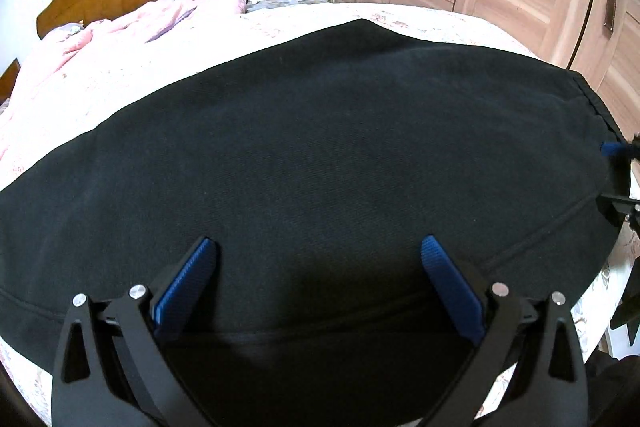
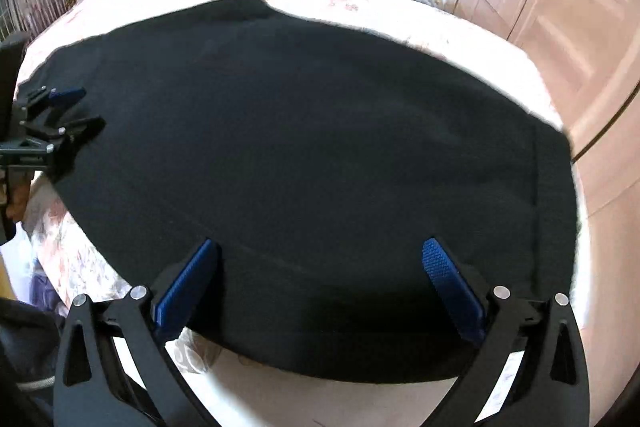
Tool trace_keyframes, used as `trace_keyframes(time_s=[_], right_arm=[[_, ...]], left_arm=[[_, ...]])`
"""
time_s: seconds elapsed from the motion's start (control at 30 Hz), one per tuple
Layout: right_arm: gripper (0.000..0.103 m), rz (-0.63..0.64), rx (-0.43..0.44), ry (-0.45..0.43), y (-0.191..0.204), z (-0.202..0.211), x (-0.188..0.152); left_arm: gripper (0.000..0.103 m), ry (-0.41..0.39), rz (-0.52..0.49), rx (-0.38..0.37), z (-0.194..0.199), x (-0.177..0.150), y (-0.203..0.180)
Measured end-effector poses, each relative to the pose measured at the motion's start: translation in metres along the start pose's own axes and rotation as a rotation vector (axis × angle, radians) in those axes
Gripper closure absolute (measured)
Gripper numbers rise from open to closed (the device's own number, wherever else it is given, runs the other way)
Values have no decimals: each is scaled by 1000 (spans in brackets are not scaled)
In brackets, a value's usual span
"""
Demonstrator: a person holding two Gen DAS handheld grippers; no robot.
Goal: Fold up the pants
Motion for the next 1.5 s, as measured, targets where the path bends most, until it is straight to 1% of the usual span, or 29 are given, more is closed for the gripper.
trace_keyframes(time_s=[0.07,0.17,0.2,0.23,0.27,0.3,0.33,0.37,0.4,0.5,0.53,0.6,0.63,0.67,0.7,0.77,0.87,0.93,1.0,1.07,1.1,1.13,1.23,1.3,1.33,1.37,1.4,1.43,1.5], right_arm=[[4,-29,28,-19,-8,3,-6],[4,-35,-53,72,-1,7,5],[4,-26,-92,57,7,13,16],[4,-6,-86,13,17,20,25],[4,12,-50,-35,28,26,37],[4,26,22,-82,44,27,53],[4,41,98,-99,60,21,69],[4,60,141,-89,72,12,80],[4,101,166,-65,92,-5,97],[4,212,180,-31,147,-52,137],[4,224,189,-11,157,-65,145],[4,254,159,58,172,-94,152],[4,274,118,84,174,-103,150],[4,281,123,93,170,-111,145],[4,250,161,68,162,-110,144],[4,224,190,50,148,-108,142],[4,247,144,72,138,-102,136],[4,196,122,95,131,-97,134],[4,170,94,89,131,-90,141],[4,193,153,37,148,-81,153],[4,199,201,23,160,-82,164],[4,209,236,28,174,-86,174],[4,308,334,40,231,-111,207],[4,360,363,66,262,-128,220],[4,392,374,73,275,-134,224],[4,429,355,81,283,-141,225],[4,451,290,108,287,-153,224],[4,447,267,114,282,-159,223],[4,442,284,63,267,-159,222]], left_arm=[[1,-11,0,-2,1,-2,0],[1,12,11,-22,5,1,3],[1,-6,18,-50,15,4,11],[1,-30,26,-53,22,6,20],[1,-49,47,-39,28,9,32],[1,-58,102,-10,32,15,58],[1,-58,146,1,32,18,78],[1,-55,181,16,30,21,96],[1,-36,223,66,24,23,122],[1,9,315,180,10,22,186],[1,34,343,194,4,17,204],[2,96,409,201,-10,-3,234],[2,84,414,174,-12,-10,240],[1,39,400,152,-9,-14,240],[1,24,369,154,-8,-17,237],[1,27,369,164,-8,-16,235],[1,32,401,165,-8,-15,239],[2,51,410,186,-6,-13,236],[2,23,410,193,8,1,234],[2,-23,373,190,18,22,232],[2,-19,353,196,14,31,233],[2,-1,334,206,7,39,234],[1,139,310,213,-40,50,244],[1,119,341,184,-51,48,254],[1,118,364,161,-51,45,258],[1,106,369,167,-48,43,261],[1,101,364,182,-48,41,261],[1,90,363,177,-47,38,261],[1,62,388,173,-43,36,267]])
Point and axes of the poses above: each gripper's, at about its wrist camera, not at the fingertips, and z roughly against the way its jaws point, y to its left, x to its top, the point moved 2 cm from there along -z, roughly the way its jaws point, and after that the axes turned 4 degrees about x, right-handed, at the moved point
